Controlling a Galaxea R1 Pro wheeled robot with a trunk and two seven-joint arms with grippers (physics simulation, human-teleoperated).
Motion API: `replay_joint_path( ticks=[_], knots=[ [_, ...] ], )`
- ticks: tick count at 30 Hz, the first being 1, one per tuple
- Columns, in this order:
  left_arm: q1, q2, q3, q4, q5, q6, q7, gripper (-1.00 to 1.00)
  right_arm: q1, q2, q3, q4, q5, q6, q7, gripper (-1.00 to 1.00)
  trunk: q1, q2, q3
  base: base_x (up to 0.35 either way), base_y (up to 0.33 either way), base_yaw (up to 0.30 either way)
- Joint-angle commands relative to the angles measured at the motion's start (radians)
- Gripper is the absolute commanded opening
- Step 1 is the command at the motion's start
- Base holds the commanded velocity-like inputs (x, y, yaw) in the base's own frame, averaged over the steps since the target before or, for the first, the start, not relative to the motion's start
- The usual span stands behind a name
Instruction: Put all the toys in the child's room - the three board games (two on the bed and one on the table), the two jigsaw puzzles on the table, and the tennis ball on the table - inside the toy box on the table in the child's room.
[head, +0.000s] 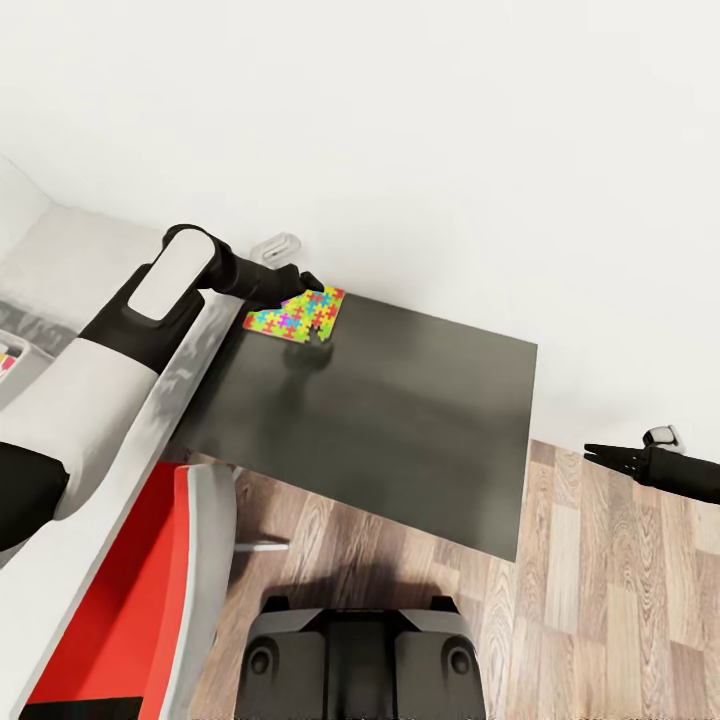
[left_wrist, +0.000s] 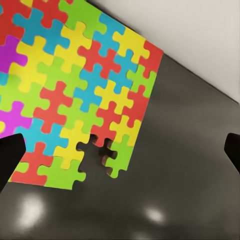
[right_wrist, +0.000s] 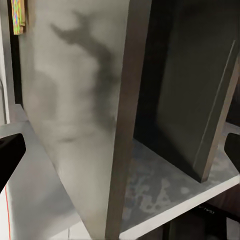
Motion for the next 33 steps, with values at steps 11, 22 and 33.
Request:
replay_joint_path(
  ticks=[11,22,33],
  knots=[
    [-0.001,0.0,-0.003,-0.001,0.01,0.0,0.01,1.0,-0.003,-0.002,0.007,0.002,-0.011,0.008,0.001,1.0,0.001,-0.002,-0.019,0.006,0.0,0.0],
    [0.0,-0.003,-0.003,-0.002,0.009,0.0,0.01,1.0,-0.003,-0.002,0.007,0.002,-0.011,0.008,0.001,1.0,0.001,-0.002,-0.037,0.128,0.0,0.0],
    [0.0,-0.006,-0.003,-0.003,0.008,0.0,0.01,1.0,-0.002,-0.002,0.007,0.002,-0.011,0.008,0.0,1.0,0.001,-0.002,-0.045,0.045,0.0,0.0]
  ],
)
